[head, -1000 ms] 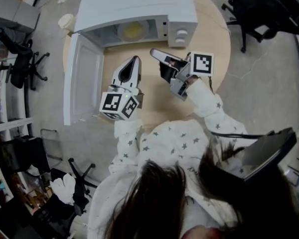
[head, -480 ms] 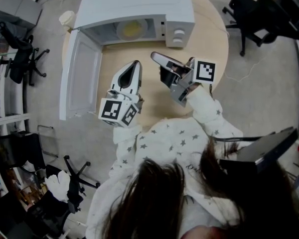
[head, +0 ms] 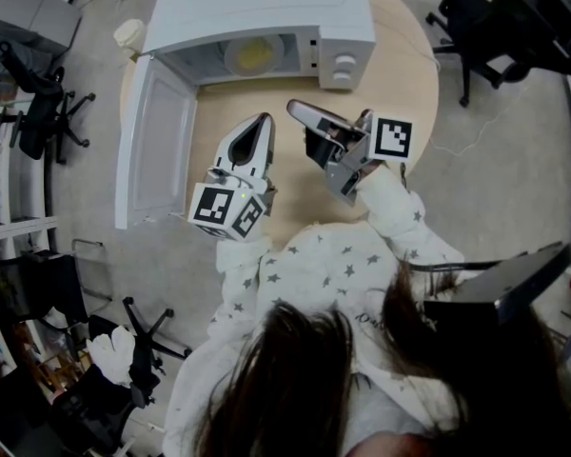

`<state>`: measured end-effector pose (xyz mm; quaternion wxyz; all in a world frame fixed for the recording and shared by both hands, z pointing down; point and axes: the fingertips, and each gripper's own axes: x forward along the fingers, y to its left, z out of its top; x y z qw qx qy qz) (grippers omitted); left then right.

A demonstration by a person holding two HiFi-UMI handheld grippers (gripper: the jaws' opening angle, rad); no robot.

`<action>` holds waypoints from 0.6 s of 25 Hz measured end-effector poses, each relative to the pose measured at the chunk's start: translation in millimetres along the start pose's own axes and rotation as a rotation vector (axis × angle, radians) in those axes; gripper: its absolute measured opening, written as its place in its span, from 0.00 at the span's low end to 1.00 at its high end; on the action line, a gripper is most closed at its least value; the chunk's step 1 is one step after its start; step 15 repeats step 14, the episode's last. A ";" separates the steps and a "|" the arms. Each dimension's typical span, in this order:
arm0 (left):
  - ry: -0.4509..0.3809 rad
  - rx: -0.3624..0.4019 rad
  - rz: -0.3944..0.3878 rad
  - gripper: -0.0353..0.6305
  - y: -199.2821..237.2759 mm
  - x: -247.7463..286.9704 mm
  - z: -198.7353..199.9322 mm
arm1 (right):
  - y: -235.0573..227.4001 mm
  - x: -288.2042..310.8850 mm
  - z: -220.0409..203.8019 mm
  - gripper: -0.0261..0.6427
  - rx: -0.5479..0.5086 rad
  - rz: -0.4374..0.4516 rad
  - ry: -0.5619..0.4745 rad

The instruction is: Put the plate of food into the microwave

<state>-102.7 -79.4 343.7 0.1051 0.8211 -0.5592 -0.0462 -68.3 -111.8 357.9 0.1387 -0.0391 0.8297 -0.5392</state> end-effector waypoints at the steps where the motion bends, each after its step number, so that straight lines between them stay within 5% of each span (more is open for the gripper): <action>1: 0.002 -0.003 -0.001 0.06 0.5 0.3 -0.4 | -0.4 0.3 -0.1 0.05 0.002 0.000 0.000; 15: 0.019 -0.027 0.009 0.06 7.8 -0.9 -7.9 | -6.8 -0.7 -1.1 0.05 0.013 -0.005 -0.015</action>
